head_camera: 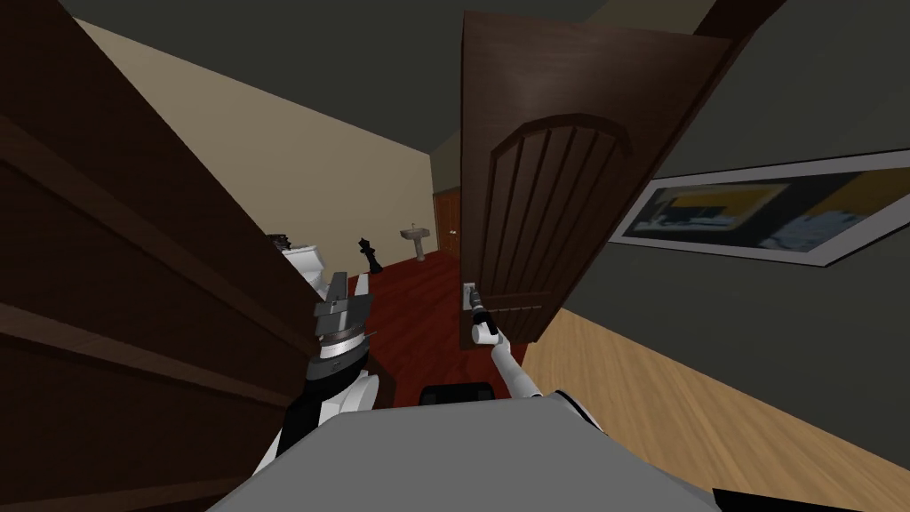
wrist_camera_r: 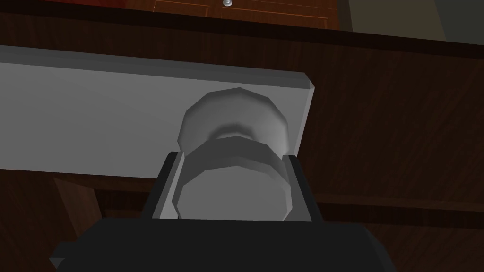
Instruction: Push the door open
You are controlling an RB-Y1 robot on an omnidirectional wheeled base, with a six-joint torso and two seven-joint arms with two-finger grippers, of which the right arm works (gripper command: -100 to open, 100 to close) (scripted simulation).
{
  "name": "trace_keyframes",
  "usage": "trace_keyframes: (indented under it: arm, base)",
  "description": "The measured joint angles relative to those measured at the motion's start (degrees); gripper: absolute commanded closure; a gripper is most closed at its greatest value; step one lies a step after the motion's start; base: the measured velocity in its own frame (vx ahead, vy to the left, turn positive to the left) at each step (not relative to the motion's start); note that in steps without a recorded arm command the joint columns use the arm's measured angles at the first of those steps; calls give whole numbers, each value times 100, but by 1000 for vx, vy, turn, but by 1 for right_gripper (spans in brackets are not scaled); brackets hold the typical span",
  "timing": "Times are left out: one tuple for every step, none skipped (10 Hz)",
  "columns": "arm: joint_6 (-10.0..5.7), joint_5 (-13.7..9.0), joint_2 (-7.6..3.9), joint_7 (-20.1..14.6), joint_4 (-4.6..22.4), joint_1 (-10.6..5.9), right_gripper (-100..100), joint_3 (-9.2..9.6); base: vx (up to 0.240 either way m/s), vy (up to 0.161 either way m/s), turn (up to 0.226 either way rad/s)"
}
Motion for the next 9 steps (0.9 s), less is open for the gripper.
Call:
trace_keyframes:
  arm:
    - [-27, 26, -68, -33, 137, -67, 100, 3]
    - [-60, 50, -124, -38, 150, -66, 100, -39]
    - [-102, 64, -220, -55, 239, -159, -100, -112]
    - [-118, 153, -252, -132, 277, -197, -100, -102]
    - [-116, 242, -300, -236, 311, -223, -100, -101]
    - [-106, 333, -327, -327, 329, -238, -100, -112]
    - [-107, 432, -346, -422, 363, -261, -100, -115]
    - [-111, 520, -361, -516, 395, -284, -100, -114]
    - [-117, 623, -367, -618, 435, -313, -100, -114]
  base:
    - [93, -72, -93]
    - [123, -102, -99]
    - [51, -85, -109]
    - [-37, -71, -145]
    - [-51, -65, -115]
    - [-37, -60, -95]
    - [-28, -51, -80]
    - [-26, -48, -102]
    - [-30, -49, -103]
